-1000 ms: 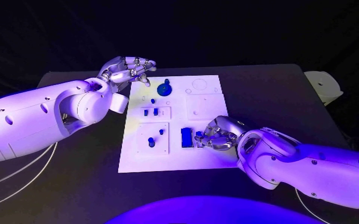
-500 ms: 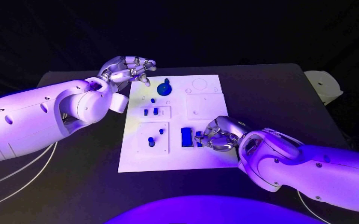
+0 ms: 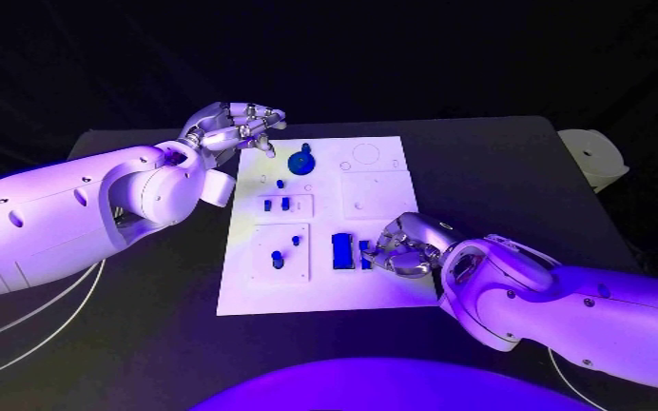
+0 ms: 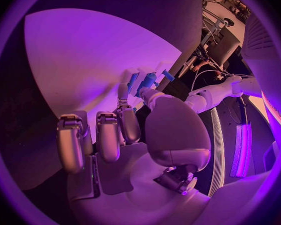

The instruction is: Assemble the parts on the task board

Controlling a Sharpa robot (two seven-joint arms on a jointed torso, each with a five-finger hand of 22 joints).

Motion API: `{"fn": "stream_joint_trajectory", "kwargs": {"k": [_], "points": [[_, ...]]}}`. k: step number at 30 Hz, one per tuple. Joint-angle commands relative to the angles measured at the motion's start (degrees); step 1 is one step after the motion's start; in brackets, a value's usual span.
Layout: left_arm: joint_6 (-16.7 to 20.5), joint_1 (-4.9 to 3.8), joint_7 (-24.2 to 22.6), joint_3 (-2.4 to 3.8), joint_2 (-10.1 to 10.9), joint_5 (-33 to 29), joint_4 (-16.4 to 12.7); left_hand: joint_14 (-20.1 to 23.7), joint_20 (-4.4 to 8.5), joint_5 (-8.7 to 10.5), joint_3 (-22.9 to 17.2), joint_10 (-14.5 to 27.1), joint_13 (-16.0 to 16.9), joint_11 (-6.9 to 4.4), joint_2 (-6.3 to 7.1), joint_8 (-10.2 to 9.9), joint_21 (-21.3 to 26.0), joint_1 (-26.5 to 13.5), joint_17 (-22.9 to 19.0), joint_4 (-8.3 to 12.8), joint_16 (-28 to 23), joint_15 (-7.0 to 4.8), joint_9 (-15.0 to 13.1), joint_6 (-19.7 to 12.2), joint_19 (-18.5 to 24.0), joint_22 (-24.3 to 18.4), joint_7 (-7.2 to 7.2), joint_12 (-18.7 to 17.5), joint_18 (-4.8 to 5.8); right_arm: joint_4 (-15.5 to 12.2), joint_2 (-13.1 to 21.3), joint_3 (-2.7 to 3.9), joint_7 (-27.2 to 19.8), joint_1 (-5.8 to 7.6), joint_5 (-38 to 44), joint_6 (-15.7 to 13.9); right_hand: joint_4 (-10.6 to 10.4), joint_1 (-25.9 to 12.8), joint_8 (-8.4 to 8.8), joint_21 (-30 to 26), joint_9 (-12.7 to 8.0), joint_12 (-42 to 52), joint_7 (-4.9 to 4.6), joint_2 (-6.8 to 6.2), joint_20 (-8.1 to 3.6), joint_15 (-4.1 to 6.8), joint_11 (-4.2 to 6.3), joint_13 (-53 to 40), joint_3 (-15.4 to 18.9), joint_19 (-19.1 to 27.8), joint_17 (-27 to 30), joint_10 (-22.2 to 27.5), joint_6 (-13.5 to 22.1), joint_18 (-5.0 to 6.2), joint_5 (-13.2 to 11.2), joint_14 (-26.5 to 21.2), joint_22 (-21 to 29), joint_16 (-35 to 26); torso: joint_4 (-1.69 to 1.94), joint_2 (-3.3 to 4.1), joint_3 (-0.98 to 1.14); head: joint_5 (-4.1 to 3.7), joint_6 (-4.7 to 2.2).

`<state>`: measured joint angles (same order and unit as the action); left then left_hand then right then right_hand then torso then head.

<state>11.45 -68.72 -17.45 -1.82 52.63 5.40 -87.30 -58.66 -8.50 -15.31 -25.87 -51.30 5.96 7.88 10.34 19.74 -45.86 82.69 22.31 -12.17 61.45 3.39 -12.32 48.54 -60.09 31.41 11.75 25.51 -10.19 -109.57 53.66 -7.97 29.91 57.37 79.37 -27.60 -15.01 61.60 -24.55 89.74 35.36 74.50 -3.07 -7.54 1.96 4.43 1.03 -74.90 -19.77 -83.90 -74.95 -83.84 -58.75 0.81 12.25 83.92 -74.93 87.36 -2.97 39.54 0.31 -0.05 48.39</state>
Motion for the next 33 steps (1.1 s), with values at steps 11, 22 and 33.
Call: {"fn": "stream_joint_trajectory", "kwargs": {"k": [11,22,33], "points": [[-0.9,-0.03,-0.3,0.04,0.0,-0.1,-0.2,0.5,0.10,0.00,-0.4,0.4,-0.1,0.16,-0.09,0.2,0.3,-0.4,-0.1,0.1,-0.2,0.14,-0.1,-0.5,0.4,0.0,-0.09,0.3,-0.37,1.6,-0.8,-0.01,-0.7,-0.06,2.3,3.0,2.8,5.8,0.50,0.3,-0.2,0.4,0.23,-1.41,-0.47,0.40,0.31,-5.9,-1.1,-6.1,-9.3,-0.6,-0.6,-0.81,-6.1,5.0,-15.1,0.4,-0.01,0.00,0.00,-0.22,-0.19],[-0.9,-0.03,-0.2,0.04,0.0,-0.1,-0.1,0.5,0.10,0.00,-0.4,0.4,-0.1,0.16,-0.09,0.2,0.3,-0.4,-0.1,0.1,-0.2,0.14,-0.1,-0.5,0.4,0.0,-0.09,0.3,-0.37,2.7,-2.0,-0.01,-0.3,-0.06,2.9,3.3,2.2,5.3,0.47,0.3,-0.3,0.4,0.18,-1.52,-0.45,0.37,0.27,-6.0,-0.8,-6.1,-9.4,-0.6,-0.8,-0.81,-6.4,5.0,-15.1,0.5,0.02,0.04,-0.02,-0.23,-0.09],[-0.9,-0.03,-0.2,0.04,-0.1,-0.1,-0.1,0.5,0.10,0.00,-0.4,0.4,-0.1,0.16,-0.09,0.2,0.3,-0.4,-0.1,0.1,-0.2,0.14,-0.1,-0.5,0.4,0.0,-0.09,0.3,-0.37,2.5,-1.7,-0.01,-0.8,-0.06,3.9,1.6,1.9,5.3,0.49,0.3,-0.3,0.4,0.25,-2.29,-0.45,0.38,0.31,-6.0,-0.4,-6.1,-9.3,-0.6,-0.8,-0.81,-5.1,5.0,-15.1,0.4,0.05,-0.05,0.00,-0.17,-0.28]]}}
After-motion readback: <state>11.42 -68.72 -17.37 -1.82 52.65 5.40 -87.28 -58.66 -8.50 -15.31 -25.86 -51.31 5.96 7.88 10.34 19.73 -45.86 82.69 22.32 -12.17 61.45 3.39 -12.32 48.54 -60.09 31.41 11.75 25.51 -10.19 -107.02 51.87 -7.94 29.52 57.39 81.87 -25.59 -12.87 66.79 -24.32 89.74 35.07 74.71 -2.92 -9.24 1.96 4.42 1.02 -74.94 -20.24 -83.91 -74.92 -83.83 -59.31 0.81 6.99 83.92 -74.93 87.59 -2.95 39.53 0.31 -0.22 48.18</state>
